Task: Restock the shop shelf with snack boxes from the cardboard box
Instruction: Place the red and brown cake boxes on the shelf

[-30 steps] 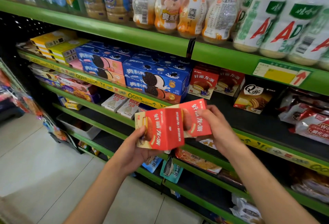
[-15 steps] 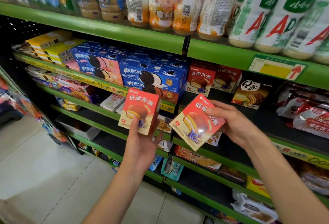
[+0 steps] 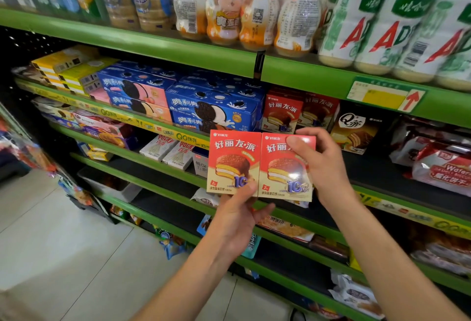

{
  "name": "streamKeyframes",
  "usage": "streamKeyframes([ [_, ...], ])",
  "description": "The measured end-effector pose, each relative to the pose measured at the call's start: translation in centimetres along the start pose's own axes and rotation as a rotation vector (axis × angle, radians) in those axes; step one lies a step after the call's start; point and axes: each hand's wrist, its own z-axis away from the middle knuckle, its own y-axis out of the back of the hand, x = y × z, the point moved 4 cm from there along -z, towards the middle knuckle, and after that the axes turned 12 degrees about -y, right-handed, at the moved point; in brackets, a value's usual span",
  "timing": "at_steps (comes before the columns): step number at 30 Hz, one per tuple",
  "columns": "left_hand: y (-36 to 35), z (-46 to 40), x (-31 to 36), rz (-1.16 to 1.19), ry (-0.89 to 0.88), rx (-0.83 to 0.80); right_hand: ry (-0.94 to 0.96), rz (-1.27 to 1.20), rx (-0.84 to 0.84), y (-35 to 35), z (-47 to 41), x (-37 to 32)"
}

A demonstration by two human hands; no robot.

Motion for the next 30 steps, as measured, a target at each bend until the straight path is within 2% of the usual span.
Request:
streamKeyframes([
  [10,-1.0,-0.2,0.4,0.022,-0.081,0.014,-0.010,-0.052,-0.037,0.3,-0.4,0.6],
  [14,-0.8,-0.4,0.8,0.029,-0.106,0.022,-0.065,-0.128,-0.160,1.6,-0.4,2.1],
  [18,-1.0,-0.5,0.8,0.076,-0.093,0.025,-0.091,0.015,-0.338,2.4,0.2,3.2],
  [20,-1.2,-0.5,0.6,0.082,-0.075,0.012,-0.119,0.039,-0.375,2.8,0.2,3.6],
  [30,-1.1,-1.2,0.2,0.101,-0.020,-0.111,-0.191,-0.189,-0.342,3.7,-0.3,4.7],
])
